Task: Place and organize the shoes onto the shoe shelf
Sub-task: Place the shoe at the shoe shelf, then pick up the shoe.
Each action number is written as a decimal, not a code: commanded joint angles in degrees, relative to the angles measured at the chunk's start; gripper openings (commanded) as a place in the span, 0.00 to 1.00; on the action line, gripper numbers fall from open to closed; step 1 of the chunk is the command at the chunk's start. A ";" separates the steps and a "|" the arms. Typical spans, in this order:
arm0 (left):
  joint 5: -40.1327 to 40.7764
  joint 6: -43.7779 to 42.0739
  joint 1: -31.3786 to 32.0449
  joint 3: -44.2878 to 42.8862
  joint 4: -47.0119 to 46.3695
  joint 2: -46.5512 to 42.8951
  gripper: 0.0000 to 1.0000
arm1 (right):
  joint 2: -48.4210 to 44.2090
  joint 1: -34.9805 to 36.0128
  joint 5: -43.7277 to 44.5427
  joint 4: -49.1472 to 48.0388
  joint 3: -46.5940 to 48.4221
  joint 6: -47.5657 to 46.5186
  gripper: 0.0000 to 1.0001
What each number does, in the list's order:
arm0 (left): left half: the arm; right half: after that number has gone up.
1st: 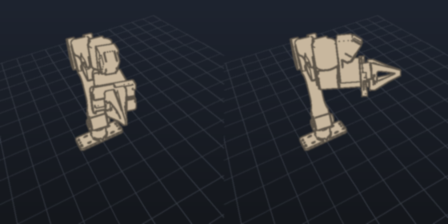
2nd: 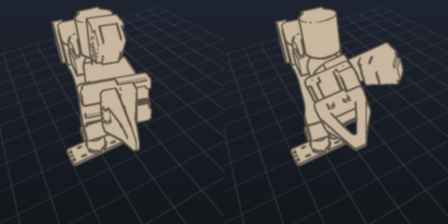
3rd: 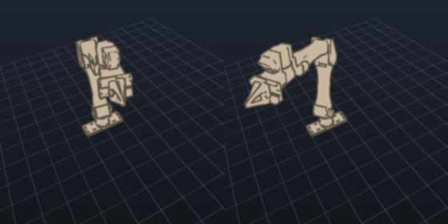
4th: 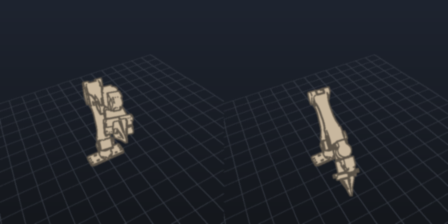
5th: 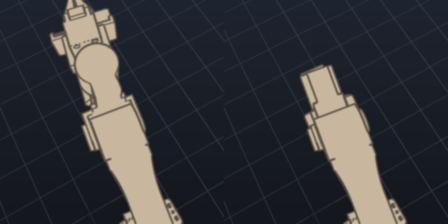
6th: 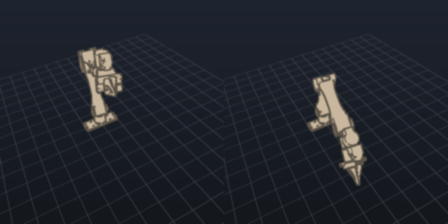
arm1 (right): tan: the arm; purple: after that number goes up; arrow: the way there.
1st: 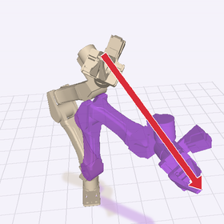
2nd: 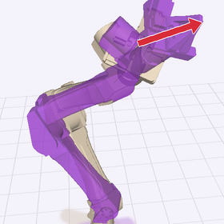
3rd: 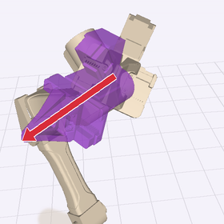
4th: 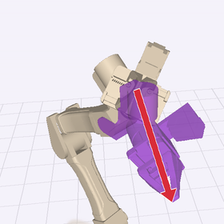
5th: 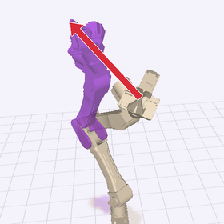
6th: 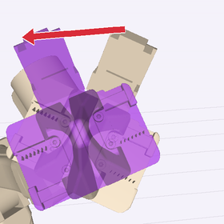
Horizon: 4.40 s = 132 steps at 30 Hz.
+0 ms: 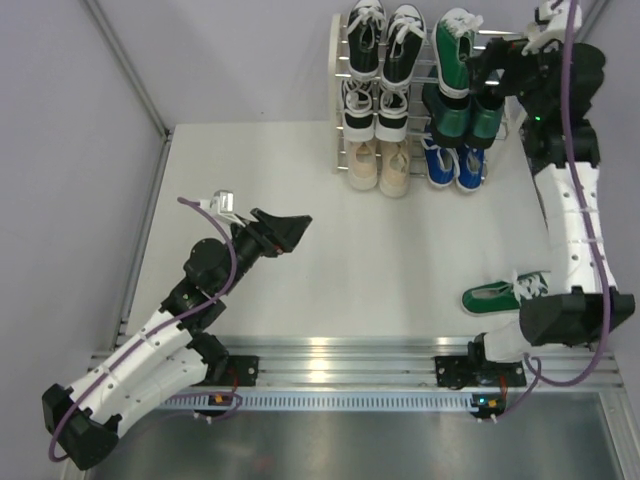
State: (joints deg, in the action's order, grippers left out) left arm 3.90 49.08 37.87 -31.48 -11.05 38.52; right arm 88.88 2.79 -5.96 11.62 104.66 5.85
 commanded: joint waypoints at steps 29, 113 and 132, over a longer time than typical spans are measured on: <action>-14.01 -0.57 -1.13 -1.39 1.73 17.11 0.98 | -13.04 -37.33 4.55 40.08 -54.31 -34.85 0.97; -30.53 15.61 0.98 -12.81 -39.22 48.67 0.00 | -30.61 14.61 -30.97 46.14 -38.92 -41.19 0.95; -27.55 20.96 0.89 -14.31 -38.26 47.70 0.00 | -31.49 17.24 -23.32 36.90 -44.54 -34.85 0.71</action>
State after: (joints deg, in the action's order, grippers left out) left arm -26.06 65.19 38.72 -44.10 -44.21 90.24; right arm 59.16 17.78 -30.70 51.94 62.24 -29.93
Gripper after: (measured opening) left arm 0.378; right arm 0.710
